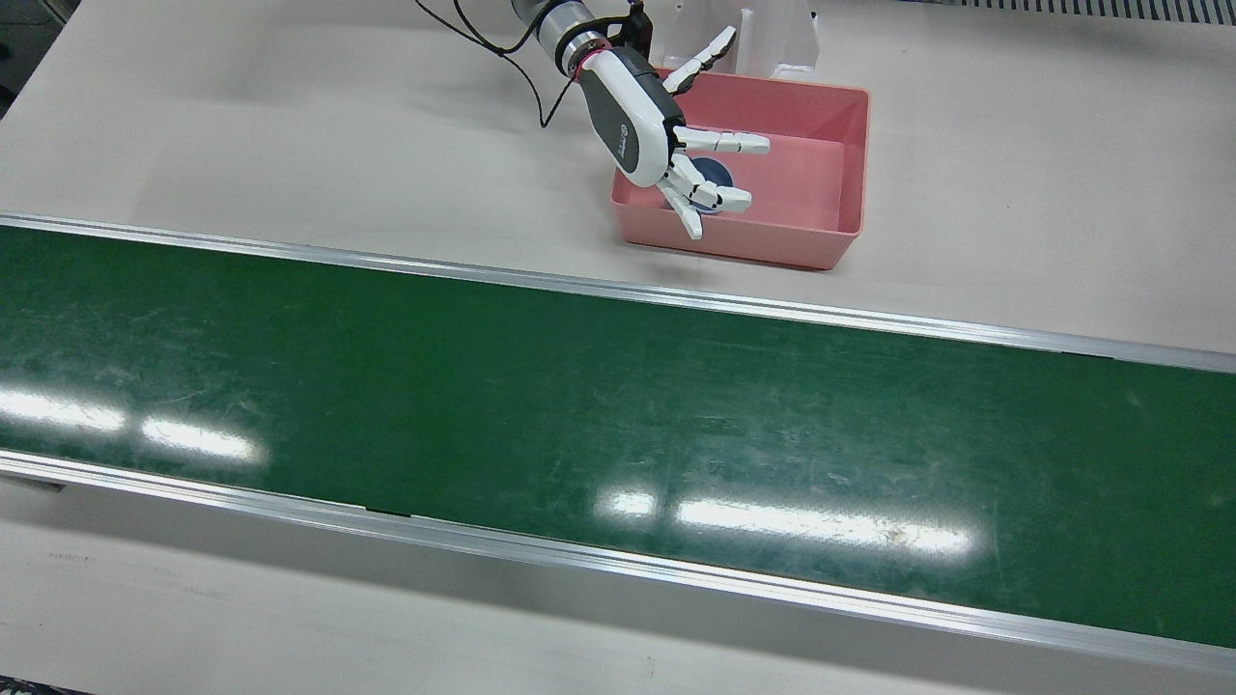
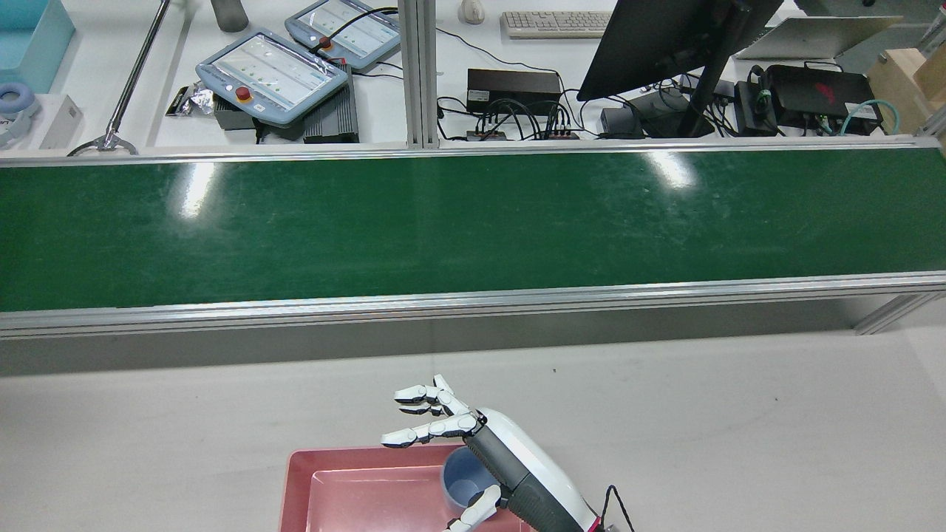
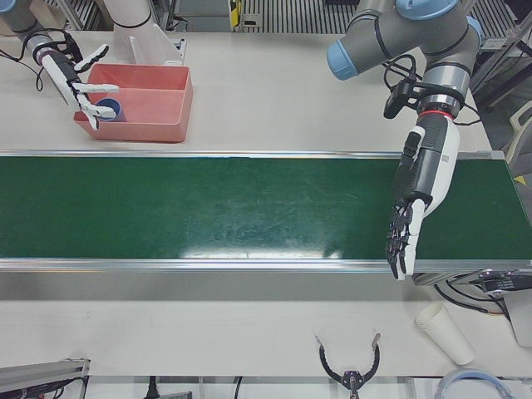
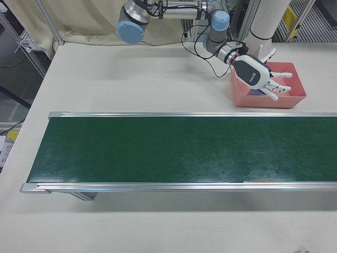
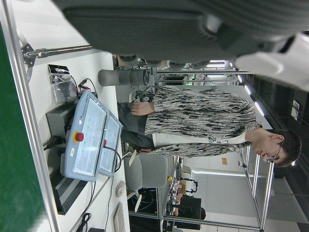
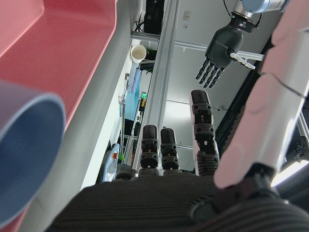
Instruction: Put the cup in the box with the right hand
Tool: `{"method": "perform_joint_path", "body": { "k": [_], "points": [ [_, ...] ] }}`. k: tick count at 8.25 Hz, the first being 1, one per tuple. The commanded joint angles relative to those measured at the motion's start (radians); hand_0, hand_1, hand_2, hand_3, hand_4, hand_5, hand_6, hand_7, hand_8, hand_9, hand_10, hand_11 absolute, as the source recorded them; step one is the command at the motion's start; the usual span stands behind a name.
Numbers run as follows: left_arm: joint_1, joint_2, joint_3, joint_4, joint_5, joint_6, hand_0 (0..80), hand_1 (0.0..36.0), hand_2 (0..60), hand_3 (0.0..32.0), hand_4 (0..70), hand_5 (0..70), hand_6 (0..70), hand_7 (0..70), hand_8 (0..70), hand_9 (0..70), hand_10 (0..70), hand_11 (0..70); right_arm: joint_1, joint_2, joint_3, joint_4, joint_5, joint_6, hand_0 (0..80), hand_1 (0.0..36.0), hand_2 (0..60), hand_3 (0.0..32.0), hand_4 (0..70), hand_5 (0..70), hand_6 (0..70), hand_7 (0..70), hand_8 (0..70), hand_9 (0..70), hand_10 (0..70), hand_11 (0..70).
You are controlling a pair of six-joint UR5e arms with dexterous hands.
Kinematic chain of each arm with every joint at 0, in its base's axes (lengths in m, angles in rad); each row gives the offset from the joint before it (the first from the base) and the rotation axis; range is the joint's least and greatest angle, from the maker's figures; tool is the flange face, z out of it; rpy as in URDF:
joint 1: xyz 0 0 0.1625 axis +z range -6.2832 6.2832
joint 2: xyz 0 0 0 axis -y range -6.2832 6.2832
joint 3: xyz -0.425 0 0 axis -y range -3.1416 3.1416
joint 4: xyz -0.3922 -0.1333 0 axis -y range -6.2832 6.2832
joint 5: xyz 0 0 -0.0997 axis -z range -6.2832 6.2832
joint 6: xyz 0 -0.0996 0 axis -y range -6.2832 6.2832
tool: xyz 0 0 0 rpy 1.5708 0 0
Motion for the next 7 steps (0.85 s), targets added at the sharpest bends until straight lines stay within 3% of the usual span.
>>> {"method": "perform_joint_path", "body": {
  "k": [1, 2, 3, 4, 5, 6, 7],
  "points": [
    [-0.002, 0.0, 0.0, 0.0, 0.0, 0.0, 0.0, 0.0, 0.0, 0.0, 0.0, 0.0, 0.0, 0.0, 0.0, 0.0, 0.0, 0.0, 0.066, -0.078, 0.122, -0.008, -0.007, -0.001, 52.0, 4.6, 0.1, 0.0, 26.6, 4.4, 7.1, 29.7, 14.6, 23.8, 0.0, 0.0],
    [0.0, 0.0, 0.0, 0.001, 0.0, 0.0, 0.0, 0.0, 0.0, 0.0, 0.0, 0.0, 0.0, 0.0, 0.0, 0.0, 0.0, 0.0, 0.138, -0.14, 0.222, -0.012, -0.017, -0.001, 54.6, 7.0, 0.0, 0.0, 28.0, 5.3, 7.5, 30.3, 15.3, 24.6, 0.0, 0.0],
    [0.0, 0.0, 0.0, 0.001, 0.0, 0.0, 0.0, 0.0, 0.0, 0.0, 0.0, 0.0, 0.0, 0.0, 0.0, 0.0, 0.0, 0.0, 0.248, -0.176, 0.291, -0.056, -0.098, 0.003, 58.2, 13.0, 0.0, 0.0, 33.2, 6.5, 8.0, 30.9, 16.0, 25.5, 0.0, 1.0],
    [0.0, 0.0, 0.0, 0.001, 0.0, 0.0, 0.0, 0.0, 0.0, 0.0, 0.0, 0.0, 0.0, 0.0, 0.0, 0.0, 0.0, 0.0, 0.363, -0.178, 0.302, -0.139, -0.178, 0.105, 57.5, 16.9, 5.3, 0.0, 32.8, 6.8, 8.3, 31.7, 16.4, 26.0, 0.4, 2.1],
    [0.0, 0.0, 0.0, 0.0, 0.0, 0.0, 0.0, 0.0, 0.0, 0.0, 0.0, 0.0, 0.0, 0.0, 0.0, 0.0, 0.0, 0.0, 0.445, -0.191, 0.289, -0.264, -0.2, 0.312, 57.2, 17.0, 6.1, 0.0, 37.8, 6.9, 9.0, 33.8, 16.5, 26.4, 3.7, 6.7],
    [-0.002, 0.0, 0.0, 0.0, 0.0, 0.0, 0.0, 0.0, 0.0, 0.0, 0.0, 0.0, 0.0, 0.0, 0.0, 0.0, 0.0, 0.0, 0.554, -0.258, 0.287, -0.353, -0.221, 0.463, 56.7, 15.1, 2.9, 0.0, 37.5, 6.8, 9.2, 34.6, 16.7, 26.7, 4.8, 8.4],
    [0.0, 0.0, 0.0, 0.0, 0.0, 0.0, 0.0, 0.0, 0.0, 0.0, 0.0, 0.0, 0.0, 0.0, 0.0, 0.0, 0.0, 0.0, 0.693, -0.315, 0.254, -0.354, -0.334, 0.55, 55.1, 16.4, 8.0, 0.0, 28.7, 7.0, 8.9, 33.0, 16.5, 26.4, 4.5, 8.1]
  ]
}}
